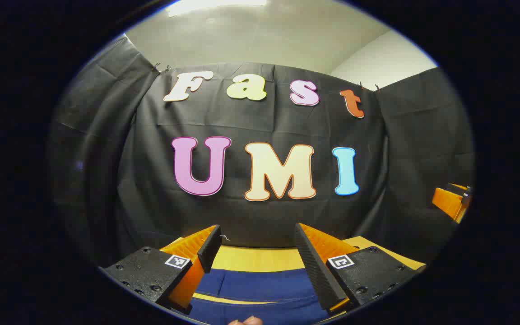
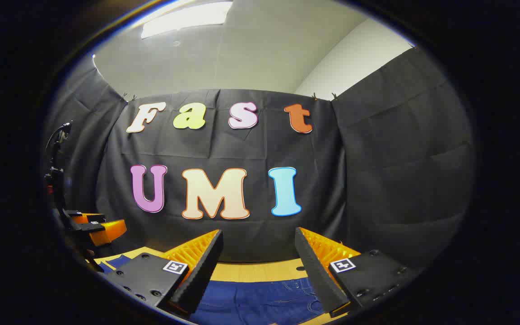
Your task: Grasp the waist and the cuffs of the jeans and fold them to make the two legs overlap; first hold the waist and fold one-third of the jeans toward the cuffs, then hold the cuffs and fold the remaining one-third in the same direction to finish folding.
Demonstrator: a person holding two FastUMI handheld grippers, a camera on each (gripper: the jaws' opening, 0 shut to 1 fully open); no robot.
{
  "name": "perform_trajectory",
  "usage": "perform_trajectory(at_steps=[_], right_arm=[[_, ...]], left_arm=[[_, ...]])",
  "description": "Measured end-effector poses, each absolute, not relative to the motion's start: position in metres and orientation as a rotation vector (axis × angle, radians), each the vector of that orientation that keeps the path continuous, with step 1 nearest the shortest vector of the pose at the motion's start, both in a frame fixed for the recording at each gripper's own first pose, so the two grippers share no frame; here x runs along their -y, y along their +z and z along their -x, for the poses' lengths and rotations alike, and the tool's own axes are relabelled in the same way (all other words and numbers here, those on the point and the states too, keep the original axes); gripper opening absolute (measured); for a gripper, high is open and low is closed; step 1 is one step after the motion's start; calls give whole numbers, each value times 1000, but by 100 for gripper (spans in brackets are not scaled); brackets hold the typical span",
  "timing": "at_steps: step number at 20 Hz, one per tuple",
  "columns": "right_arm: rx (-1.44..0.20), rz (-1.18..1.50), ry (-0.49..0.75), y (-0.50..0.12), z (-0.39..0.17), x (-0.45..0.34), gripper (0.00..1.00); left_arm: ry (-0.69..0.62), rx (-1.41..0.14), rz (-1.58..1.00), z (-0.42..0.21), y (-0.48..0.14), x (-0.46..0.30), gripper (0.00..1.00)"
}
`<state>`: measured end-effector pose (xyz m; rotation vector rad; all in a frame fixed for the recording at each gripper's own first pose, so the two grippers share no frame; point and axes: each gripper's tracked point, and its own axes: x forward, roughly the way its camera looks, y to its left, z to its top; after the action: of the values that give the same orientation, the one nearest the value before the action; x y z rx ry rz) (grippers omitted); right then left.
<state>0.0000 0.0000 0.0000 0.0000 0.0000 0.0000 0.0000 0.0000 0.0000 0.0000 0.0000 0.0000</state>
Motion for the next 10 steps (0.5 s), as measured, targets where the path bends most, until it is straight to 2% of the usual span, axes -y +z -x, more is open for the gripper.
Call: perform_trajectory(at_steps=[10], right_arm=[[0,4,49,-10,-13,12,100]], left_arm=[[40,-61,-78,9,-26,-26,94]])
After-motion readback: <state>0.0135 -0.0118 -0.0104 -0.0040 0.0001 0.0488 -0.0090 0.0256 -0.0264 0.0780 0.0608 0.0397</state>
